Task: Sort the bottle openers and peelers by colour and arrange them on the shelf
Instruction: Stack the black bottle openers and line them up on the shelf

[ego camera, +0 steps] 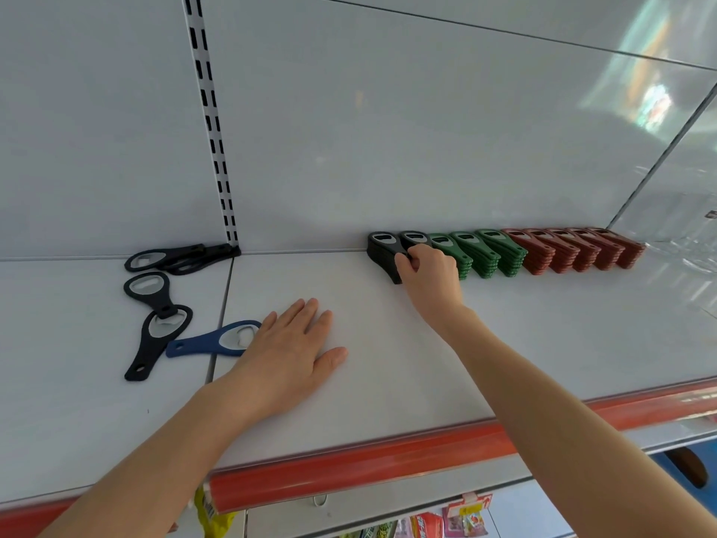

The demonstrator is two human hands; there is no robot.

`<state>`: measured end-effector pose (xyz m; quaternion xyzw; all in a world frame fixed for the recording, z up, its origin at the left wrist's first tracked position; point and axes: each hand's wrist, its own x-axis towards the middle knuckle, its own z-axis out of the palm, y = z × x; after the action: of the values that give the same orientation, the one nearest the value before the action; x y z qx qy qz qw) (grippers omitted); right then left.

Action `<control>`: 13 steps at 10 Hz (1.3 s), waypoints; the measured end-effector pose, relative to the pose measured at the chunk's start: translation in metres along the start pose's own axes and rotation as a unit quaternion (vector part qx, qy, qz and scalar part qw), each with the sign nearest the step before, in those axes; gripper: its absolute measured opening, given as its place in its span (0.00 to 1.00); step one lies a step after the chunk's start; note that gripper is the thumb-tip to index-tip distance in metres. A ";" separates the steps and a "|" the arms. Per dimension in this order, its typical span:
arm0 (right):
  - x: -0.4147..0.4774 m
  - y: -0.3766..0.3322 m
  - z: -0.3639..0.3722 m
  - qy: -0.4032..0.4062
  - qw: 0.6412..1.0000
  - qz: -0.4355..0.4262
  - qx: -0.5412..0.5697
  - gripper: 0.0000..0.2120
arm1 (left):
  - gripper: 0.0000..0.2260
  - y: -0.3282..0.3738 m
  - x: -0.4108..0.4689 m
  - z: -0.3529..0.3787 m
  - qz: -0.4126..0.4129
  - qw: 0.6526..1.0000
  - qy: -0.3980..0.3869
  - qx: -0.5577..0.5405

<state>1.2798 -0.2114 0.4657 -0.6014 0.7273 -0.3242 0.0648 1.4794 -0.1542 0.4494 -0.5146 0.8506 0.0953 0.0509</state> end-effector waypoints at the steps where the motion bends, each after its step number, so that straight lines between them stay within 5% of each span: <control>1: 0.000 0.000 0.000 -0.011 1.000 0.007 0.001 0.18 | 0.28 0.000 0.000 0.000 -0.001 1.000 -0.001 -0.002; 2: -0.002 0.001 0.000 -0.041 0.999 0.015 0.010 0.09 | 0.28 0.000 0.000 -0.001 0.000 1.000 0.000 0.000; 7: -0.010 0.000 0.004 -0.054 0.998 0.012 -0.040 0.07 | 0.35 -0.001 0.001 0.001 -0.005 1.000 -0.002 0.004; 9: -0.009 -0.003 0.006 -0.057 0.997 0.016 -0.046 0.03 | 0.28 0.000 0.000 0.001 -0.002 1.000 0.003 -0.003; 12: -0.008 -0.002 -0.007 -0.054 0.998 -0.002 -0.035 0.09 | 0.30 -0.001 0.001 0.001 0.000 1.000 0.008 -0.006; 13: -0.007 -0.002 -0.010 -0.025 0.998 -0.036 -0.038 0.15 | 0.42 -0.002 0.000 0.003 0.006 1.000 0.015 -0.004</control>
<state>1.2782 -0.2010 0.4721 -0.6373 0.7149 -0.2837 0.0480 1.4812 -0.1549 0.4462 -0.5108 0.8541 0.0916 0.0357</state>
